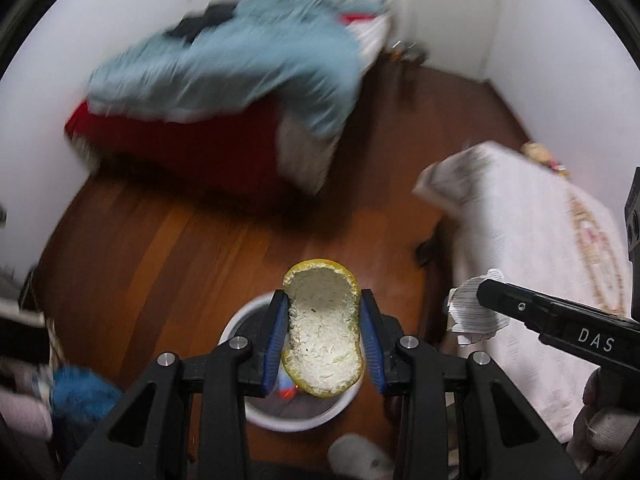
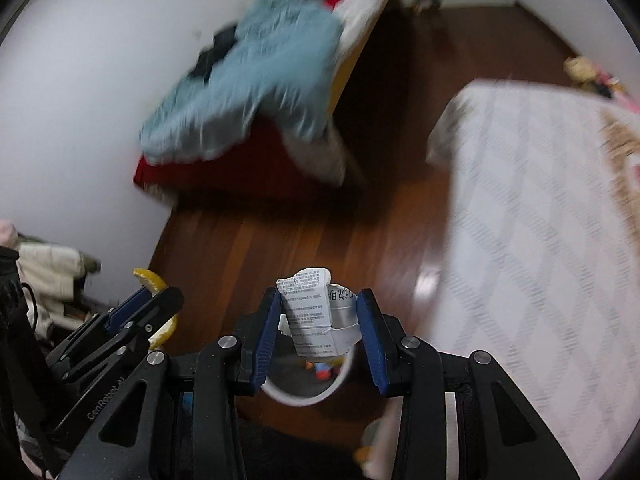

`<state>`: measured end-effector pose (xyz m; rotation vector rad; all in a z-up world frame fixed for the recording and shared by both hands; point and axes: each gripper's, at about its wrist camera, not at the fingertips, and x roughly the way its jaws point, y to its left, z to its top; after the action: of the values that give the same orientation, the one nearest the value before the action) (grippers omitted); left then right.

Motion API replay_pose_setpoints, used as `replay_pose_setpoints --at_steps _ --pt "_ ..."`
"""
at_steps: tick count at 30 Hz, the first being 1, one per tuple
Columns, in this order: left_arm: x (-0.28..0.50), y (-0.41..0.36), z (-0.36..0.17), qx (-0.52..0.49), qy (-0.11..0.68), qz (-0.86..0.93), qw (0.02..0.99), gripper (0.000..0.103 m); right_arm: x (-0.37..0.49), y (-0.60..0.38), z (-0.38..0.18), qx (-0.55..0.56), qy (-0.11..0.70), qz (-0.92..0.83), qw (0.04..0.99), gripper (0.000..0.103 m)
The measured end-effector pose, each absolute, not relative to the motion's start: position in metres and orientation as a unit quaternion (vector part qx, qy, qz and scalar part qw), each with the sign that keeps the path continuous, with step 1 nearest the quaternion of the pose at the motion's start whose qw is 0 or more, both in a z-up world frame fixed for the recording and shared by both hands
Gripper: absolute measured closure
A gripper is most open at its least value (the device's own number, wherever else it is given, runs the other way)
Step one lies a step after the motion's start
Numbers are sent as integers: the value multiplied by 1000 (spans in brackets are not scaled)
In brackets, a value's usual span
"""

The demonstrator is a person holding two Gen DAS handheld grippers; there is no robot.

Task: Collect trash
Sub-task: 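Carry the peel and tissue over the white bin and open both tools to drop them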

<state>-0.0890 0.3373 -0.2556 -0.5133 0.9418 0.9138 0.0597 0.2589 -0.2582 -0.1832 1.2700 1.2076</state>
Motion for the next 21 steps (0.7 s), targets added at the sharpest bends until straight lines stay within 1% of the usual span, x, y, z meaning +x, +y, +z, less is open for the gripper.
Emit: replay_pose_setpoints --at_steps 4,8,14,16,17,18,19,20,21 --pt "-124 371 -318 -293 464 427 719 71 22 303 -319 -113 596 516 605 62" --pt "-141 389 -358 -326 482 426 693 71 -4 335 -374 -141 629 497 581 62" --pt "-151 403 -391 -352 495 418 675 70 -22 359 -428 -164 656 472 565 61" --pt "-155 405 -393 -358 497 424 667 67 -22 368 -438 -171 658 470 562 60" --pt "-157 405 -392 -358 497 427 665 64 -23 370 -442 -175 658 468 563 59" --pt "-159 406 -392 -355 497 433 663 51 -24 372 -446 -180 659 466 563 51" --pt "-164 403 -386 -353 496 438 661 29 -21 373 -447 -183 660 466 561 42" --pt "-169 402 -383 -352 491 445 661 20 -20 372 -448 -185 660 464 561 23" --pt "-174 401 -379 -352 488 449 661 14 -19 369 -448 -187 659 465 561 16"
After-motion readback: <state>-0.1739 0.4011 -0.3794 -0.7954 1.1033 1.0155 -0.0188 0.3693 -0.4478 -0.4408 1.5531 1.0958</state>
